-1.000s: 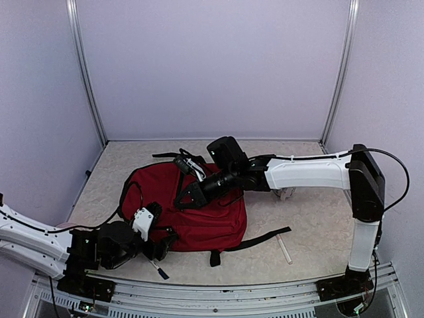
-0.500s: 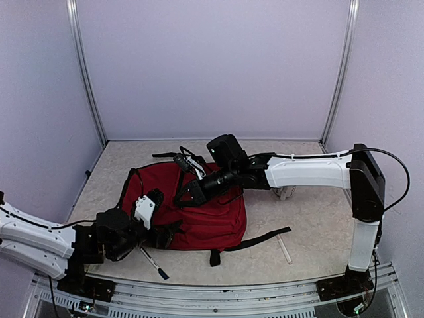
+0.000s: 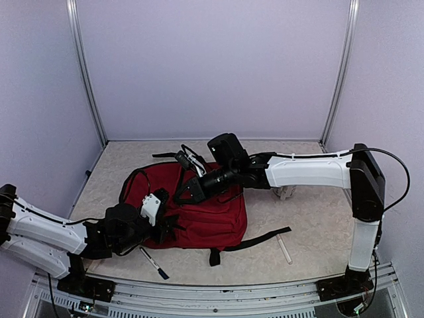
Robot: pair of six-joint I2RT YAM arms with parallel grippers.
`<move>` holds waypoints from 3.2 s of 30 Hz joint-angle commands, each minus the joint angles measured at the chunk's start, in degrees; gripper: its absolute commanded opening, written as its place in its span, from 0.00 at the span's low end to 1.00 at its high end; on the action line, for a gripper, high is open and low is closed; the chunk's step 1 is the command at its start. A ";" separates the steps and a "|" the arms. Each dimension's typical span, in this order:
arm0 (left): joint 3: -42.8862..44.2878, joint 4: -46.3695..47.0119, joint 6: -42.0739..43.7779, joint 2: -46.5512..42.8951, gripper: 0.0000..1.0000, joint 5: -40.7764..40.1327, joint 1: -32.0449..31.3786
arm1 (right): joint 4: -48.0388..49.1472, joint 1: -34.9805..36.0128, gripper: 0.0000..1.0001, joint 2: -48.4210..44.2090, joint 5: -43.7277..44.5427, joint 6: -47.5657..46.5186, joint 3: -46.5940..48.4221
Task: Pack the student bag
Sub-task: Hold the lower front pocket of the student bag, then unzip the lower front pocket of the student bag, then hold the lower front pocket of the student bag.
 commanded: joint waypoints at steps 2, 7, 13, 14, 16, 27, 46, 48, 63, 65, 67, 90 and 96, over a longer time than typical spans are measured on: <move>-1.01 4.28 -1.42 0.62 0.02 3.01 0.06 | 7.12 -3.19 0.00 -1.53 2.49 4.80 0.76; -2.60 2.89 -2.01 -2.00 0.00 2.06 -0.15 | 10.71 -6.03 0.00 0.50 4.80 8.19 0.60; -5.69 3.42 -0.28 -5.27 0.00 2.92 -2.00 | 11.35 -10.61 0.00 5.68 11.26 9.28 6.60; -6.14 3.36 0.10 -5.56 0.00 2.96 -2.46 | 10.80 -11.29 0.00 7.01 12.38 9.05 8.63; -6.88 3.48 0.88 -6.01 0.00 3.47 -3.76 | 9.72 -12.56 0.00 10.34 13.95 8.93 13.12; -9.26 4.69 4.13 -11.02 0.00 8.31 -7.32 | 6.28 -17.86 0.00 19.56 20.40 9.80 28.93; -10.69 3.05 3.86 -13.76 0.00 13.36 -7.55 | 6.89 -18.26 0.00 13.09 17.72 1.13 27.01; -11.05 2.48 3.95 -14.44 0.00 13.55 -7.51 | 5.51 -18.98 0.00 13.54 19.18 -0.56 30.31; -8.85 0.88 4.14 -14.54 0.00 15.16 -7.65 | 4.72 -15.58 0.00 9.28 14.85 -8.53 34.46; -7.91 1.44 4.04 -14.07 0.00 14.89 -7.54 | 4.72 -15.58 0.00 8.65 13.65 -8.82 35.17; -6.81 2.24 3.90 -13.32 0.00 16.53 -7.63 | 4.65 -15.42 0.00 8.22 11.90 -9.05 35.92; 23.59 -26.36 2.36 -16.35 0.99 15.42 0.24 | -1.21 -12.30 0.00 4.59 -9.68 -17.57 34.46; 30.54 -33.51 -5.21 -6.63 0.99 13.26 18.36 | -3.49 -11.24 0.00 4.33 -10.55 -19.85 32.79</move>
